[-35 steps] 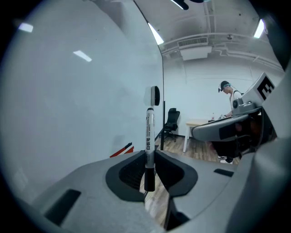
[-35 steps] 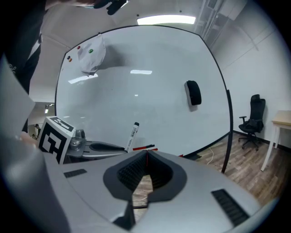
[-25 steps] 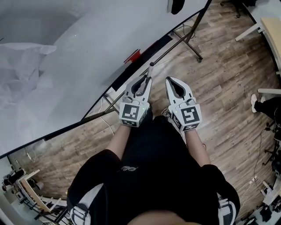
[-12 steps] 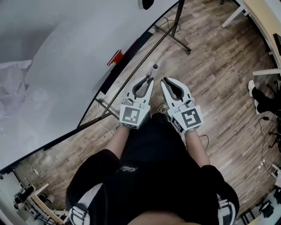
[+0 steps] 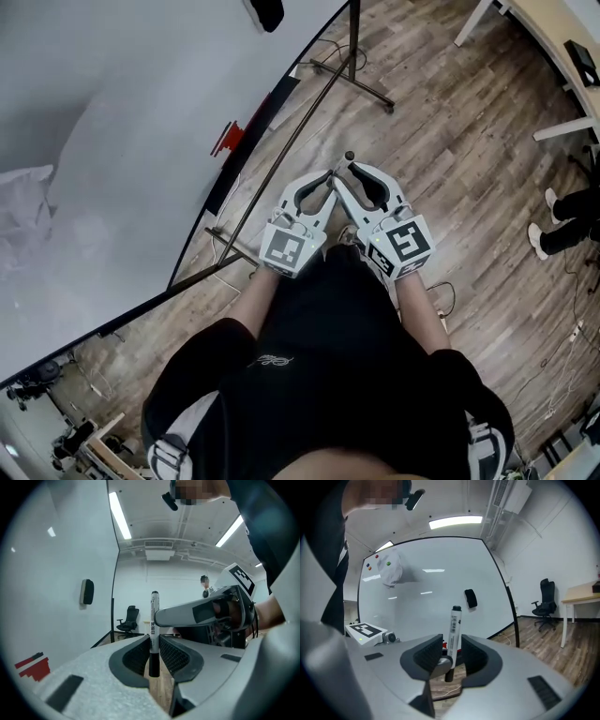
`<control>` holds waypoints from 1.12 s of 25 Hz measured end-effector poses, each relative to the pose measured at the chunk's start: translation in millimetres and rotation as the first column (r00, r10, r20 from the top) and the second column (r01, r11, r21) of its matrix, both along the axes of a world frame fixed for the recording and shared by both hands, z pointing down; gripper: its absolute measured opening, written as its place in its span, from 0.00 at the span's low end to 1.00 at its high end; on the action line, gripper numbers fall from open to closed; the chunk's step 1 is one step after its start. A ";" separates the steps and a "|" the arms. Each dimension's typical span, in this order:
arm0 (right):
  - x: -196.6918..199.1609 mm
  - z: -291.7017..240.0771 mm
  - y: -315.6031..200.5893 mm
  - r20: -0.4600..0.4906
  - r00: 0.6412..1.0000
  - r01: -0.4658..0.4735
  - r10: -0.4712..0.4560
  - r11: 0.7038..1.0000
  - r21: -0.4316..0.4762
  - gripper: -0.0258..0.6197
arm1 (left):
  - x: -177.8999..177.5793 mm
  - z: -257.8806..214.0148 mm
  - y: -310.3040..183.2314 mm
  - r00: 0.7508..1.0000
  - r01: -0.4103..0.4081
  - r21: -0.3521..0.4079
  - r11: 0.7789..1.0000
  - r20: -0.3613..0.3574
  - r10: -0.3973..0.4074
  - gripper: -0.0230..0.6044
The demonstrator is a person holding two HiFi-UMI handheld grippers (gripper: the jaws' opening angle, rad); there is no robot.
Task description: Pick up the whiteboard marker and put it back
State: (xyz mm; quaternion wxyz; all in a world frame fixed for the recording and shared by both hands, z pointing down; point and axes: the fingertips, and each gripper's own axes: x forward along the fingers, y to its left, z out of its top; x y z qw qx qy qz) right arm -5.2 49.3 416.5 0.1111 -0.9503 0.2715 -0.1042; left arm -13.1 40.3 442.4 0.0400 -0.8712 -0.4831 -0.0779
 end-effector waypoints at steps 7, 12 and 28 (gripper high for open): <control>-2.4 5.4 23.4 0.000 1.000 -0.010 0.010 1.000 -0.014 0.14 | -7.2 0.7 28.0 1.000 -0.024 0.012 1.000 0.009 0.024 0.14; -5.1 7.5 37.6 -0.001 1.000 -0.012 0.012 0.999 -0.038 0.13 | -9.6 6.7 42.6 1.000 -0.021 0.034 0.999 0.017 0.021 0.14; 38.9 31.1 101.0 0.030 0.983 -0.173 0.179 0.974 -0.143 0.13 | 68.7 45.8 63.0 0.989 0.067 0.100 0.993 0.122 -0.079 0.12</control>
